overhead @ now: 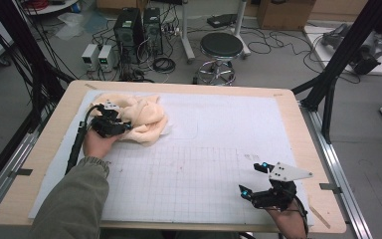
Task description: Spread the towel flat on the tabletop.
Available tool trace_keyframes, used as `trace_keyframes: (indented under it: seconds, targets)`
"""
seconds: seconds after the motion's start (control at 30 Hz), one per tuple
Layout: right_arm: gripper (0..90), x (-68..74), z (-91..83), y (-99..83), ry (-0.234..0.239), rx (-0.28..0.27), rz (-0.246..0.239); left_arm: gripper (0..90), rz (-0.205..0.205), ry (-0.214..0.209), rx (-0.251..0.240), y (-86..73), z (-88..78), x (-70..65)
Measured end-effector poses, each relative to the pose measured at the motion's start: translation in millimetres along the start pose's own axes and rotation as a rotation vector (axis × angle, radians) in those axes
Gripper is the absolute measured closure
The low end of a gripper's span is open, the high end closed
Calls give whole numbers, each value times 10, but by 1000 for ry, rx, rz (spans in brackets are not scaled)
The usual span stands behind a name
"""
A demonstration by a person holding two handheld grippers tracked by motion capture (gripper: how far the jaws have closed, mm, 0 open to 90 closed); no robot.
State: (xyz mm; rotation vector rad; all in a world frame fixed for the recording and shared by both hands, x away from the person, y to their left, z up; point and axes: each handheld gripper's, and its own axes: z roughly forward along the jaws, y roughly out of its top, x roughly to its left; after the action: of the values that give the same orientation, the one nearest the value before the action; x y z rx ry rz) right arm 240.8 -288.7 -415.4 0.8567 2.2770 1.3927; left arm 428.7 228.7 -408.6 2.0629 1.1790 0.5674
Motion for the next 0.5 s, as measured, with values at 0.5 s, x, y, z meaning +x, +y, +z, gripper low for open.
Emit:
trace_keyframes:
  seconds: [0.5]
  targets:
    - [99,11,3,20,1,-5,5,724,54,-122,-57,79,-308,-190]
